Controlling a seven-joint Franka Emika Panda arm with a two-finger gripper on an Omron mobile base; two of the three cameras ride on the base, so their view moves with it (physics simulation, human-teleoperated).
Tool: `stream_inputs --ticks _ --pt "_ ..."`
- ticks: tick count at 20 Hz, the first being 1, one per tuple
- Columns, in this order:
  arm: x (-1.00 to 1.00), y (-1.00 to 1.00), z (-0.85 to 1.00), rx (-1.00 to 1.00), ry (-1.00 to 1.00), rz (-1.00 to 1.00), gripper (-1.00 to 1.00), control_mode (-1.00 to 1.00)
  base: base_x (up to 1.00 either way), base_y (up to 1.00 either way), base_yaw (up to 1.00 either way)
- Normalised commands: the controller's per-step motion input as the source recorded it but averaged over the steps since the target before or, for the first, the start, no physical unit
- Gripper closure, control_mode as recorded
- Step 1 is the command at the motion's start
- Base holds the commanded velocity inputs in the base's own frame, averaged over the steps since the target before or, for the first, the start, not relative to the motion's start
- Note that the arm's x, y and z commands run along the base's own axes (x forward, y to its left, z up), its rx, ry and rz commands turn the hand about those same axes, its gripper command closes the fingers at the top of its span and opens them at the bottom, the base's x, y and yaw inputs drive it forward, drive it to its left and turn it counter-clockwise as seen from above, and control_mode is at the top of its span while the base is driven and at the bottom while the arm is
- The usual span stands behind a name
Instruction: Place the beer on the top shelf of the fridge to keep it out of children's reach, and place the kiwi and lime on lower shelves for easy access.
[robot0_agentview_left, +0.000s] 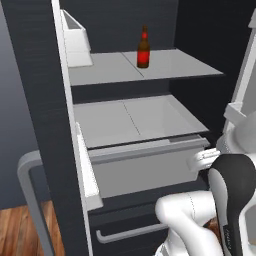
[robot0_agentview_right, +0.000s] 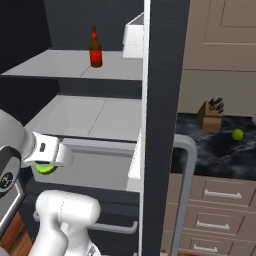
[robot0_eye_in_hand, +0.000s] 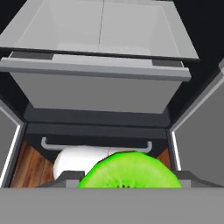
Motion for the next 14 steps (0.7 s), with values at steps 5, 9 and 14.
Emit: stream_inputs --ticks 5,9,14 --pt "0.14 0.05 0.00 0.00 0.00 -0.01 1.00 -1.00 0.56 0.20 -0.03" --pt "0.69 0.22 0.00 0.00 0.00 -0.02 1.00 -1.00 0.00 0.00 0.00" --pt "0.69 0.17 0.00 0.00 0.00 0.00 1.00 -1.00 0.00 0.00 0.00"
